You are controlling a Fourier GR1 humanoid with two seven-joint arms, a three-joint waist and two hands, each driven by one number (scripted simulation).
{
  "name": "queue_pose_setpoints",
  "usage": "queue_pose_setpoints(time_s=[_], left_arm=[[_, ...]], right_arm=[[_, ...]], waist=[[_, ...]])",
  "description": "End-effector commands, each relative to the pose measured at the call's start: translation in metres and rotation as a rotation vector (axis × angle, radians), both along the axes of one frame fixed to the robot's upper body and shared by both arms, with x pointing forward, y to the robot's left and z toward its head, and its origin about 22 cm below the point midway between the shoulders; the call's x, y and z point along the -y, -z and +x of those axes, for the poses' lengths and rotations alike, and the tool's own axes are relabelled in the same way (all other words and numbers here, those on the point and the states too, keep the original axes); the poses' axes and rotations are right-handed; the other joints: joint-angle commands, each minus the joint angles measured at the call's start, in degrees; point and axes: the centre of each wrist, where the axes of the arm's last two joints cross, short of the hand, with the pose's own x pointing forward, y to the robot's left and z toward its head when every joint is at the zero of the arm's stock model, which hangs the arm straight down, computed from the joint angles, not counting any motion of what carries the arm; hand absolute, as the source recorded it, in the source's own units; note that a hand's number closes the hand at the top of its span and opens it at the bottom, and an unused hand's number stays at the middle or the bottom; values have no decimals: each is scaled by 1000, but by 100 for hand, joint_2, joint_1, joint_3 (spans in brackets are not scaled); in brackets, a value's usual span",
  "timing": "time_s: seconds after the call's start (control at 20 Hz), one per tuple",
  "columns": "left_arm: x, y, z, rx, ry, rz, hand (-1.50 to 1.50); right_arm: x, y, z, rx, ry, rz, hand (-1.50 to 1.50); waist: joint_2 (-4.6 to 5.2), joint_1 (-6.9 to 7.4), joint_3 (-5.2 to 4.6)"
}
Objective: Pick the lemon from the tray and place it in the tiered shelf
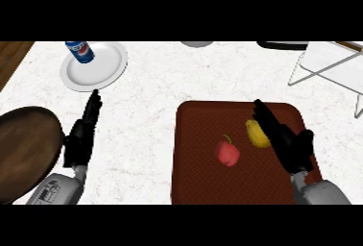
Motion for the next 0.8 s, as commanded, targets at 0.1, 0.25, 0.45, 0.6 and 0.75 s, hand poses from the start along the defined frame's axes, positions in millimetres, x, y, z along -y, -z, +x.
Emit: queue_pose_setpoints(time_s=[0.1,0.25,0.45,0.6,0.75], left_arm=[[-48,-4,-16,-93,-46,-10,0],[-79,-24,-7,-193,-87,-18,0],[-74,7,-28,-273,-80,-61,0],[-94,-2,-40,-265,-68,-79,0],[-120,-19,-37,-267,-86,-74,0]], right_arm=[[-43,-33,30,231,-52,-28,150],[-70,-70,50,467,-59,-39,150],[8,-26,43,488,485,-487,150],[-78,-2,16,465,406,-367,-150],[-112,-3,-6,438,347,-400,-150]], waist=[[-17,-45,-20],[-18,73,-16],[-58,-178,-48],[-27,-114,-22],[-34,-167,-25]])
